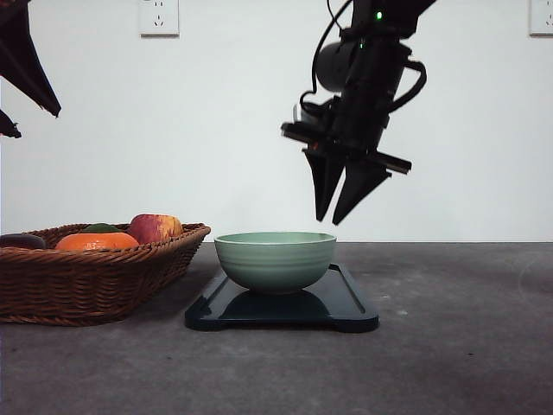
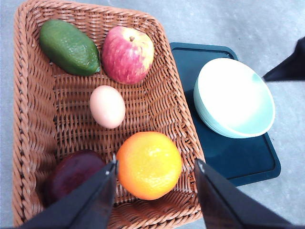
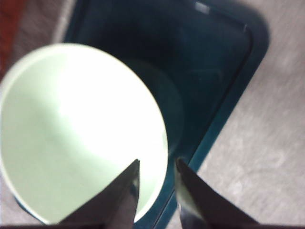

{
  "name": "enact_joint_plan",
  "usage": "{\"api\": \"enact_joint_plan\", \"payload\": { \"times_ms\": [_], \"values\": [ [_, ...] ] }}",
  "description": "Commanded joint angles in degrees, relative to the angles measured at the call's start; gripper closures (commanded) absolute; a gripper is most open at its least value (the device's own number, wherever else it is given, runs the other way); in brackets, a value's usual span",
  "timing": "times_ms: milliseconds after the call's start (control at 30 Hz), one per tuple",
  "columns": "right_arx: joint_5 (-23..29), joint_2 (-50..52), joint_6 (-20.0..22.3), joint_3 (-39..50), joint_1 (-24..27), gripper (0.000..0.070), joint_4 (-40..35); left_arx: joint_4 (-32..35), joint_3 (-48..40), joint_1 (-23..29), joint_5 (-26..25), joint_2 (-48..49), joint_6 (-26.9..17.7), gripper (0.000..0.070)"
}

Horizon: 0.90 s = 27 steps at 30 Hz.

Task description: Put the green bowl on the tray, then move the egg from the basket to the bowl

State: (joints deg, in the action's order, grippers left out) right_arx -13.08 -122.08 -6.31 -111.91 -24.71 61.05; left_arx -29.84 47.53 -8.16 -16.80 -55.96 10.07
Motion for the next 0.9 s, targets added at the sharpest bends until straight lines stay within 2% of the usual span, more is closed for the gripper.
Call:
{"api": "enact_joint_plan", "payload": {
  "times_ms": [0,167,533,867],
  "values": [
    [0.6,0.8,-0.2,-0.7,-0.5,0.056,-0.3,0.6,1.3,-0.1,-0.2,-0.3,-0.4,0.039],
    [2.4,7.1,-0.2,6.6,-0.9,0.0561,-7.0,0.7,1.3,-0.1,-0.2,-0.3,-0.4,0.039],
    [1.8,30.0,-0.2,39.3,-0.9,0.0561,-30.2,0.7,1.3,-0.1,-0.2,-0.3,-0.4,0.039],
    [1.1,51.3,0.7,63.8,-0.9,0.0561,-40.0,0.7,1.3,-0.1,-0.2,-0.3,-0.4,0.039]
  ]
}}
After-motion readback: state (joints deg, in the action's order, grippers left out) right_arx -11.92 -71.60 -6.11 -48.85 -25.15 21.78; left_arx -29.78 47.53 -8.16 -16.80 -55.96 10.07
